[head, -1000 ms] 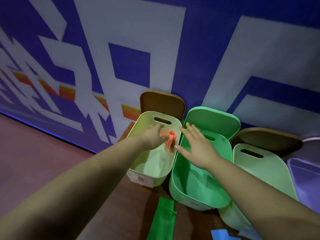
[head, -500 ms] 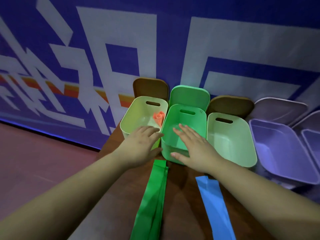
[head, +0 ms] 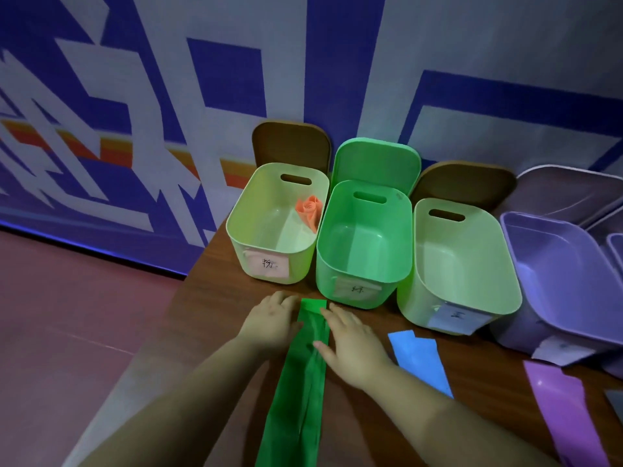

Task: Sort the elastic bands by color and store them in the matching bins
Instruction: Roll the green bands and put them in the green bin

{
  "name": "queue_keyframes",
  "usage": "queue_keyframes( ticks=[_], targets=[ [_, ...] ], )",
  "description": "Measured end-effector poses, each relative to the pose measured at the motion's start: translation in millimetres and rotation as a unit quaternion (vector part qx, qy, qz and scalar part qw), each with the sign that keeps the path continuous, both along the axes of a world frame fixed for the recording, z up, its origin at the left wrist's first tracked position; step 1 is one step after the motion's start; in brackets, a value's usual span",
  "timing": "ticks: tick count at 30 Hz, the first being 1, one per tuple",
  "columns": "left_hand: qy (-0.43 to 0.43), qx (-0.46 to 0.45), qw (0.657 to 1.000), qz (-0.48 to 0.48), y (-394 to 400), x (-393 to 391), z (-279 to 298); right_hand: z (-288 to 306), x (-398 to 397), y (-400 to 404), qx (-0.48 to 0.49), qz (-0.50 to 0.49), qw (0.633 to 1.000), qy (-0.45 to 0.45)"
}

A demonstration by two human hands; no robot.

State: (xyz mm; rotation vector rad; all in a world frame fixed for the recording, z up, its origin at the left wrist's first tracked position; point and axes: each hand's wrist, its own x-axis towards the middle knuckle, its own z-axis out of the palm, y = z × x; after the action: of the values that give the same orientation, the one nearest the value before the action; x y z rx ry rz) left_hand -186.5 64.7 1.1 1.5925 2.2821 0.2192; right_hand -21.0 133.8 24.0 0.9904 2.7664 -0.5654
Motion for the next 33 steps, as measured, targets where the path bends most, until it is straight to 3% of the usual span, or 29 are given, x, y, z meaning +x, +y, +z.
queue_keyframes(
  ticks=[4, 9, 15, 19, 22, 29, 33],
  targets=[
    [-0.028, 0.052, 0.997, 0.05, 6, 9, -34, -46, -9, -7, -0.004, -0.06, 0.998, 0.037],
    [-0.07, 0.179, 0.976, 0.103, -1, 19, -63, -76, -6, -15, 0.057, -0.116, 0.971, 0.2],
    [-0.104, 0.277, 0.954, 0.049, -6, 19, -70, -86, -4, -10, 0.001, -0.19, 0.918, 0.347],
    [-0.254, 0.282, 0.921, 0.086, -13, 20, -70, -87, 2, -10, -0.063, -0.217, 0.893, 0.389],
    [-0.329, 0.293, 0.896, 0.057, -15, 21, -67, -88, 5, -12, -0.07, -0.2, 0.88, 0.425],
    [-0.436, 0.315, 0.841, 0.064, -35, 50, -37, -67, 19, -35, -0.162, -0.204, 0.765, 0.589],
    [-0.469, 0.33, 0.817, 0.064, -70, 97, -6, -34, 54, -73, -0.207, -0.236, 0.703, 0.638]
  ],
)
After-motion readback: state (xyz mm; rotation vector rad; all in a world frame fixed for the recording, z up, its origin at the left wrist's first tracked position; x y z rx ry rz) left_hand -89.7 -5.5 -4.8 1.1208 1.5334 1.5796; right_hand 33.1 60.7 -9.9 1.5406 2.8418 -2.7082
